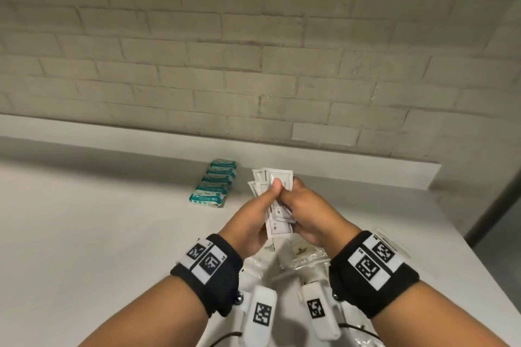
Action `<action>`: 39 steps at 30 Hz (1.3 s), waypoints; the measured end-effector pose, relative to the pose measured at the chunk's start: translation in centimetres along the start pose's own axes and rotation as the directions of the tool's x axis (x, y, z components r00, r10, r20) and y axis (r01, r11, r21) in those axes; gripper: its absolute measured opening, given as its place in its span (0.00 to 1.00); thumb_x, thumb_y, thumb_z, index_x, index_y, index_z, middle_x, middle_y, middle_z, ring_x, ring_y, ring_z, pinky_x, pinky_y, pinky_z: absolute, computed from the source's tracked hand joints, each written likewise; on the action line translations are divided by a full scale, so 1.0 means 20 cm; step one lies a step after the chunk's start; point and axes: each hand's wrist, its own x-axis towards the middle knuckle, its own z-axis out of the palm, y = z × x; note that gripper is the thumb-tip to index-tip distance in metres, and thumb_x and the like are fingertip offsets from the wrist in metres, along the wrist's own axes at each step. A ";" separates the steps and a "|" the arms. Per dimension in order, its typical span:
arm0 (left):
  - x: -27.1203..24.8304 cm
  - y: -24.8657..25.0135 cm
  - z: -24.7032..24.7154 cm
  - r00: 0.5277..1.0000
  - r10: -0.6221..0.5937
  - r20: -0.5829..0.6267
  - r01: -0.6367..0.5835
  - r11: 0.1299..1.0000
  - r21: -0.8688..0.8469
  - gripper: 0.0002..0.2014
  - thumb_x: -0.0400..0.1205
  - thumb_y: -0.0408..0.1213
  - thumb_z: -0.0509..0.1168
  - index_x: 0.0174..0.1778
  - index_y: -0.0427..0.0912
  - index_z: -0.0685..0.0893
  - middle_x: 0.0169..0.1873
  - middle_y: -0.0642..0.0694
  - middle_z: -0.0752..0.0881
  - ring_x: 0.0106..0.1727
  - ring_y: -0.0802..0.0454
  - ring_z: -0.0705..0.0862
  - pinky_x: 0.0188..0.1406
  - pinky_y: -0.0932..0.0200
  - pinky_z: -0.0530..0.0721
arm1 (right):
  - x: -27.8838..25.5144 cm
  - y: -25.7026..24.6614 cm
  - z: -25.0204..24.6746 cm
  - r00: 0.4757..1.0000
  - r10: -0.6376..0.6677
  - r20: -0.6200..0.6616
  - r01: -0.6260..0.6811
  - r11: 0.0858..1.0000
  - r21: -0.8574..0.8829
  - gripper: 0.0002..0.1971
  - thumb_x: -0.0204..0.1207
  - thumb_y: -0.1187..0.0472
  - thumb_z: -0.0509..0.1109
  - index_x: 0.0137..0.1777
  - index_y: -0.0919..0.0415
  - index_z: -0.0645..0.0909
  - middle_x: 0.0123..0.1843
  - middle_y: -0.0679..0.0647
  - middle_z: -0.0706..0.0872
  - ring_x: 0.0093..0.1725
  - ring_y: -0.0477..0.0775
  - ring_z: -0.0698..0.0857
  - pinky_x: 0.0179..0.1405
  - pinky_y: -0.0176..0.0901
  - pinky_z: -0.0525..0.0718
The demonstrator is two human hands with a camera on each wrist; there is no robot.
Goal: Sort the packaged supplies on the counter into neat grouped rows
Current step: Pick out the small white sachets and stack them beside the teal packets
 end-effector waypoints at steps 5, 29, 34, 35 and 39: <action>0.02 0.02 -0.03 0.997 0.018 -0.074 -0.022 0.998 -0.062 0.16 0.86 0.45 0.57 0.48 0.41 0.89 0.42 0.40 0.87 0.42 0.44 0.86 0.39 0.52 0.85 | -0.04 -0.02 -0.02 0.976 0.021 0.219 -0.036 0.997 0.062 0.24 0.82 0.77 0.56 0.71 0.52 0.70 0.58 0.61 0.86 0.54 0.62 0.87 0.53 0.59 0.85; 0.00 0.05 -0.03 0.987 -0.140 0.084 0.155 0.965 -0.211 0.21 0.74 0.50 0.71 0.55 0.38 0.86 0.45 0.39 0.83 0.45 0.45 0.85 0.45 0.54 0.85 | -0.12 -0.11 -0.06 0.887 -0.266 0.379 0.450 0.305 -0.839 0.73 0.55 0.45 0.85 0.78 0.34 0.22 0.75 0.47 0.62 0.76 0.45 0.63 0.76 0.43 0.69; -0.01 0.05 -0.02 0.980 -0.130 0.152 0.168 0.947 -0.274 0.20 0.75 0.48 0.71 0.58 0.38 0.84 0.49 0.38 0.81 0.49 0.43 0.83 0.51 0.52 0.83 | -0.13 -0.12 -0.05 0.910 -0.225 0.348 0.405 0.312 -0.859 0.76 0.51 0.40 0.86 0.76 0.34 0.19 0.76 0.48 0.63 0.77 0.47 0.61 0.78 0.45 0.65; -0.01 0.05 -0.02 0.978 -0.133 0.163 0.173 0.949 -0.263 0.21 0.75 0.46 0.72 0.59 0.38 0.84 0.50 0.38 0.81 0.51 0.43 0.82 0.54 0.51 0.82 | -0.13 -0.13 -0.05 0.915 -0.215 0.342 0.398 0.325 -0.858 0.77 0.50 0.40 0.86 0.74 0.34 0.18 0.79 0.49 0.61 0.79 0.48 0.59 0.79 0.45 0.62; -0.01 0.04 -0.02 0.974 -0.149 0.169 0.185 0.956 -0.226 0.18 0.71 0.36 0.76 0.56 0.37 0.85 0.48 0.37 0.83 0.49 0.42 0.84 0.51 0.51 0.85 | -0.14 -0.14 -0.05 0.919 -0.208 0.334 0.392 0.402 -0.828 0.79 0.48 0.43 0.88 0.71 0.31 0.16 0.83 0.48 0.56 0.83 0.49 0.53 0.81 0.48 0.60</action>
